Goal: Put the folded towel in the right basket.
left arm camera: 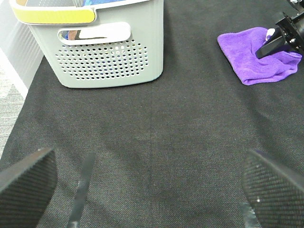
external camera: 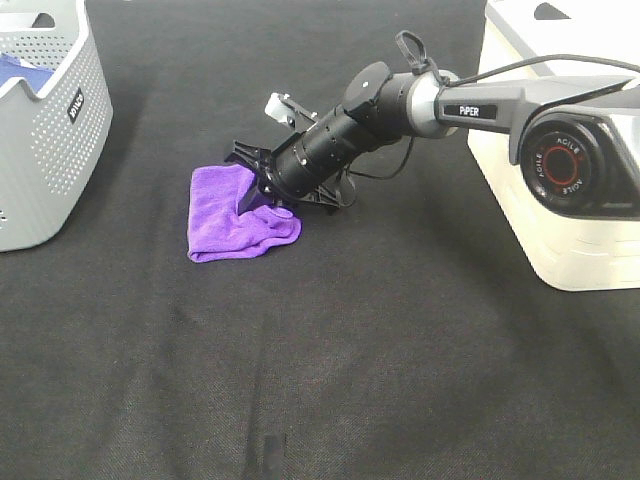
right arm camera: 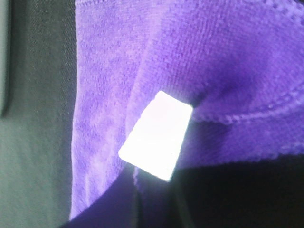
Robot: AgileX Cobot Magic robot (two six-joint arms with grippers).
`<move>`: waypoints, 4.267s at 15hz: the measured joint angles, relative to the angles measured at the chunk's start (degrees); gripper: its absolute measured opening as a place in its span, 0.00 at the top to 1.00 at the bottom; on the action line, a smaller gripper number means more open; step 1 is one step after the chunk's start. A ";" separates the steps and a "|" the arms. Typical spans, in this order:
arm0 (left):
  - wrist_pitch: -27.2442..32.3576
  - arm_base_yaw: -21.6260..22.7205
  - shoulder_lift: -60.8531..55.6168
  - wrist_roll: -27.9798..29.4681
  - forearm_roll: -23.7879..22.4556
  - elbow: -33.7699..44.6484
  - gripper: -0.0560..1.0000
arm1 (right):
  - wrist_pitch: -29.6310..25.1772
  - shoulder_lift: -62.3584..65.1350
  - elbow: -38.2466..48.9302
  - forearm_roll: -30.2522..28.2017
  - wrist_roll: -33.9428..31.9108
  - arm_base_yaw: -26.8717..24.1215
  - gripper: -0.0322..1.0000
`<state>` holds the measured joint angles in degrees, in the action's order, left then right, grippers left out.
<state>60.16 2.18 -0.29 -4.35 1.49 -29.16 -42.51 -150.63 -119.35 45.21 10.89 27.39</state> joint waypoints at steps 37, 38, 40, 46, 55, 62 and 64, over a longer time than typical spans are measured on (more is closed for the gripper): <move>0.00 0.00 0.00 0.00 0.00 0.00 0.01 | -27.22 45.78 -0.34 -43.49 -9.11 -24.64 0.02; 0.00 0.00 0.00 0.00 0.00 0.00 0.01 | -26.93 55.12 9.22 -43.60 -9.57 -24.18 0.02; 0.00 0.00 0.00 0.00 0.00 0.00 0.01 | -25.04 76.03 31.80 -44.06 -10.08 -24.18 0.02; 0.00 0.00 0.00 0.00 0.00 0.00 0.01 | -22.00 126.22 72.54 -44.23 -10.14 -24.18 0.02; 0.00 0.00 0.00 0.00 0.00 0.00 0.01 | -22.06 150.92 88.98 -45.21 -10.08 -24.18 0.02; 0.00 0.00 0.00 0.00 0.00 0.00 0.01 | -18.74 150.92 90.41 -45.21 -10.49 -25.44 0.02; 0.00 0.00 0.00 0.00 0.00 0.00 0.01 | -18.74 150.92 90.41 -44.75 -10.49 -28.82 0.02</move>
<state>60.16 2.18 -0.29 -4.35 1.49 -29.16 -61.25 0.29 -28.93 0.46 0.40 -1.43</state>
